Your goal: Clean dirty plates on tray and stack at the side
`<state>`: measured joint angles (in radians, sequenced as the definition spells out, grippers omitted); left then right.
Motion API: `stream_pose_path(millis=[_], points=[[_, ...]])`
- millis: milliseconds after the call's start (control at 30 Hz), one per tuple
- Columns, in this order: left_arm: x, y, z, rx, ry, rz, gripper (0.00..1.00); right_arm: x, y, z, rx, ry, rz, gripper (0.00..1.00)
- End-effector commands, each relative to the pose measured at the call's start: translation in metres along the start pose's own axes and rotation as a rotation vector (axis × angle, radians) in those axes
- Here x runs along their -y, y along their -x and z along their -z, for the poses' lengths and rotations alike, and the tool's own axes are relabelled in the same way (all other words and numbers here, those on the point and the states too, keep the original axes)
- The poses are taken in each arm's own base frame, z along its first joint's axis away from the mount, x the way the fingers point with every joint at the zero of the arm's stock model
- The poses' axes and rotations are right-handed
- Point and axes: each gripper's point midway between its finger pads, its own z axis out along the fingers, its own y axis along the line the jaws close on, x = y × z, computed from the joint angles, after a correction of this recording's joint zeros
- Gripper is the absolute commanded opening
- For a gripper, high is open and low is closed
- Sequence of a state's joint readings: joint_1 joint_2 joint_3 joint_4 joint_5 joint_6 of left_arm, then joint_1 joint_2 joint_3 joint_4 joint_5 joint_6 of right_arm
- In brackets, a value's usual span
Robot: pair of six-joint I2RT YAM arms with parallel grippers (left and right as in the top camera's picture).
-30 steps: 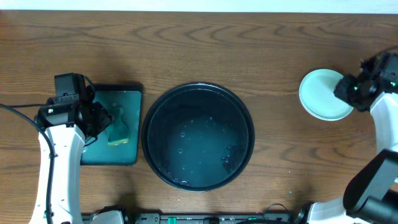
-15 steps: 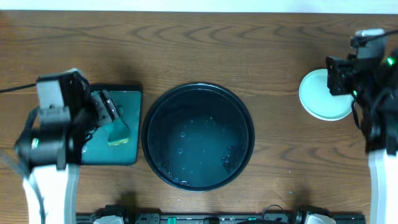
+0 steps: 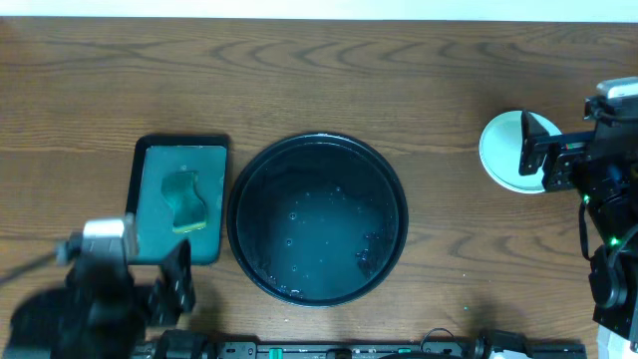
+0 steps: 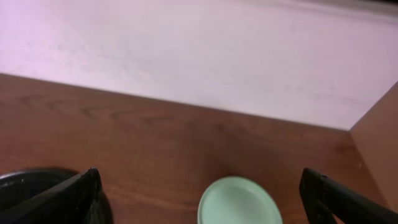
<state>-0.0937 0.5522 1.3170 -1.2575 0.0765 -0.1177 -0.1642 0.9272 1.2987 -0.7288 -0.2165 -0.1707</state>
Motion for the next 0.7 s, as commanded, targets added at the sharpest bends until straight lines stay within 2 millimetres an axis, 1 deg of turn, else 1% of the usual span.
stream_pose_path(millis=[0, 100, 167, 267, 433, 667], points=[[0.001, -0.003, 0.022, 0.078, -0.02, -0.028, 0.81, -0.001, -0.006, 0.001, -0.03, 0.002, 0.006, 0.99], [0.0, -0.008, 0.034, 0.115, -0.026, -0.028, 0.81, -0.004, -0.022, 0.001, -0.097, 0.012, -0.009, 0.99], [-0.001, -0.012, 0.036, 0.11, -0.025, -0.029, 0.81, -0.006, -0.033, 0.002, -0.144, 0.02, -0.019, 0.99], [-0.002, -0.018, 0.035, 0.085, -0.02, -0.028, 0.81, -0.008, -0.045, 0.001, -0.192, 0.03, -0.03, 0.99], [-0.003, -0.024, 0.035, 0.062, -0.016, -0.028, 0.81, -0.01, -0.057, 0.002, -0.244, 0.039, -0.041, 0.99], [-0.003, -0.025, 0.034, 0.058, -0.016, -0.028, 0.81, -0.013, -0.071, 0.007, -0.305, 0.049, -0.054, 0.99]])
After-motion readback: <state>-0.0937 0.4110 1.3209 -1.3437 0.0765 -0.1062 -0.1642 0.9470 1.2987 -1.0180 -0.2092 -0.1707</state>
